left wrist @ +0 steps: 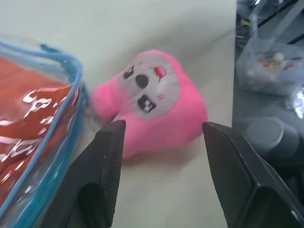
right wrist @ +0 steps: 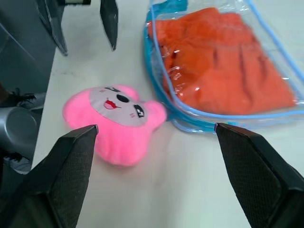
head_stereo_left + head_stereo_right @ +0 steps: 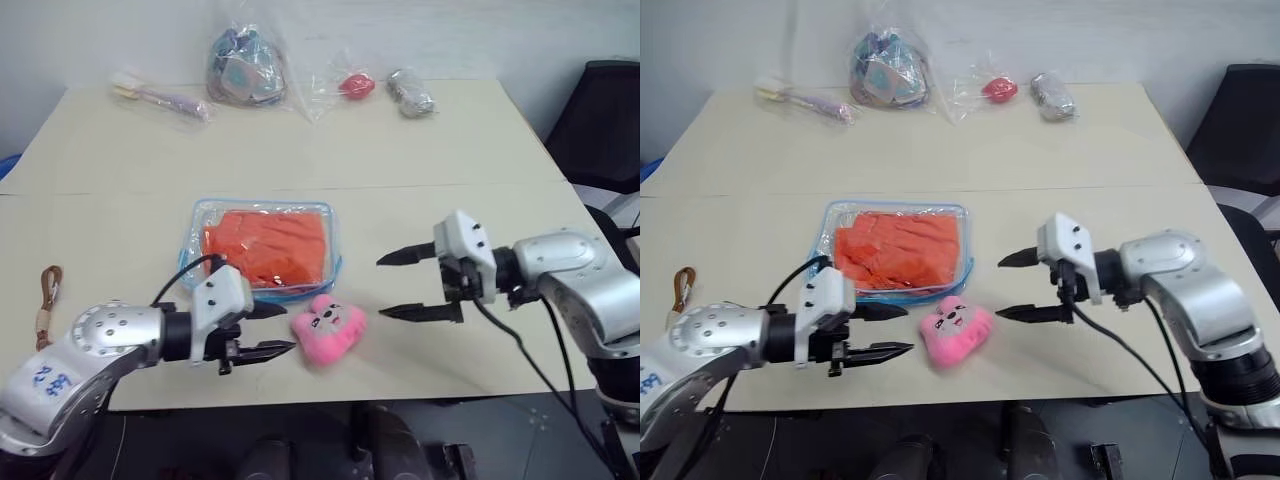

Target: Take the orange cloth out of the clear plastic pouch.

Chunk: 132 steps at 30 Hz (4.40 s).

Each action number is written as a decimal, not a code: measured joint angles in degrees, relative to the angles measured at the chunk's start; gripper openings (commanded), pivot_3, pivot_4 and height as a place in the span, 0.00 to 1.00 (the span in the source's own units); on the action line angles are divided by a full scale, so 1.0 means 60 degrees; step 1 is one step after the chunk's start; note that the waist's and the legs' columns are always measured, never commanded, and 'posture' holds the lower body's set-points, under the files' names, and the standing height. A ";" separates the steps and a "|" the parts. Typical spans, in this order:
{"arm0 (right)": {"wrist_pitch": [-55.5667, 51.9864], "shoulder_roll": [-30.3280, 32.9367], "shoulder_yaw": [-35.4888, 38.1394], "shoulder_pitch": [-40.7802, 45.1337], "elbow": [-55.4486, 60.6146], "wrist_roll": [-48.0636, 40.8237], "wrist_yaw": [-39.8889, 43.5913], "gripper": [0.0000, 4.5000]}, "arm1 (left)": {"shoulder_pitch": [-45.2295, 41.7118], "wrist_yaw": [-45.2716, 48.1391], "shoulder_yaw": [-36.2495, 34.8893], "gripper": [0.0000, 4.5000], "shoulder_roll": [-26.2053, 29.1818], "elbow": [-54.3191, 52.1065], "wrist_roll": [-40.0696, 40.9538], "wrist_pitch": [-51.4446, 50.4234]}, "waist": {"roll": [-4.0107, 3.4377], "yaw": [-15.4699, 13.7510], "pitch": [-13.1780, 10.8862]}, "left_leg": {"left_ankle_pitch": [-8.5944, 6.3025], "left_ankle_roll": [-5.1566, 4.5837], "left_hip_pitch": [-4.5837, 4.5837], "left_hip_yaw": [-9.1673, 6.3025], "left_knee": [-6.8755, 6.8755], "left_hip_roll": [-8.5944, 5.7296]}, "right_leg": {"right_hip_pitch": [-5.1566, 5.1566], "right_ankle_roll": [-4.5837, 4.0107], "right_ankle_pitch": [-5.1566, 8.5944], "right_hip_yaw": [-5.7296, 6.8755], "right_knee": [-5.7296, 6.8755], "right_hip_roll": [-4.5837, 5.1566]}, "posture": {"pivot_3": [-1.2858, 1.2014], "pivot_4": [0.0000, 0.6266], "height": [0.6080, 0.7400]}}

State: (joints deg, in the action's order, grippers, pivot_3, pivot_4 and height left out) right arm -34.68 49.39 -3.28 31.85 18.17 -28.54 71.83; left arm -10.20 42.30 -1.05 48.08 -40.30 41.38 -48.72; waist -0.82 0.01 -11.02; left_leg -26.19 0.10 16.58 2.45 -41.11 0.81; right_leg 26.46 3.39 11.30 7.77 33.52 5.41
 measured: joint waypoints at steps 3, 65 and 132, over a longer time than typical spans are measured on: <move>0.0101 0.0013 0.0007 0.0262 -0.0200 0.0024 0.0023 0.90 | -0.0400 -0.0284 0.0503 0.61 -0.0632 0.0138 0.0252 -0.0555 | 0.0001 0.0013 0.0000 | 0.0000 0.0001 -0.0005 0.0014 0.0001 0.0003 | 0.0002 0.0000 0.0000 -0.0003 0.0003 0.0002 | 0.52 0.24 1.00; 0.6725 -0.4079 -0.3418 0.0990 -0.3876 0.5028 -0.1512 0.56 | 0.1730 0.1476 -0.1825 0.00 0.1873 0.0051 -0.1623 0.0947 | -0.0010 0.0179 -0.0005 | 0.0004 0.0014 -0.0041 0.0001 0.0009 0.0015 | 0.0021 -0.0015 0.0009 0.0005 0.0005 0.0002 | 0.52 0.24 1.00; 1.0076 -0.1143 -0.1882 0.0180 -0.5117 0.3322 0.0778 0.93 | 0.4383 0.3039 -0.6035 0.90 0.1838 0.3325 -0.2856 0.2296 | -0.0016 0.0248 -0.0011 | -0.0003 0.0012 -0.0036 -0.0036 0.0020 0.0034 | 0.0027 -0.0022 0.0013 0.0019 -0.0001 0.0021 | 0.52 0.24 1.00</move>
State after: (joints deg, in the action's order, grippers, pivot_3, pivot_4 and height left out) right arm 25.78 42.53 -14.57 32.92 -12.54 -8.61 76.50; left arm 16.10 60.54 -37.25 59.11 -20.35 24.24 -34.94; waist -0.91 1.50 -11.08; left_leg -26.21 0.17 16.36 2.23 -40.99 1.01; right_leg 26.63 3.26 11.38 7.89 33.51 5.53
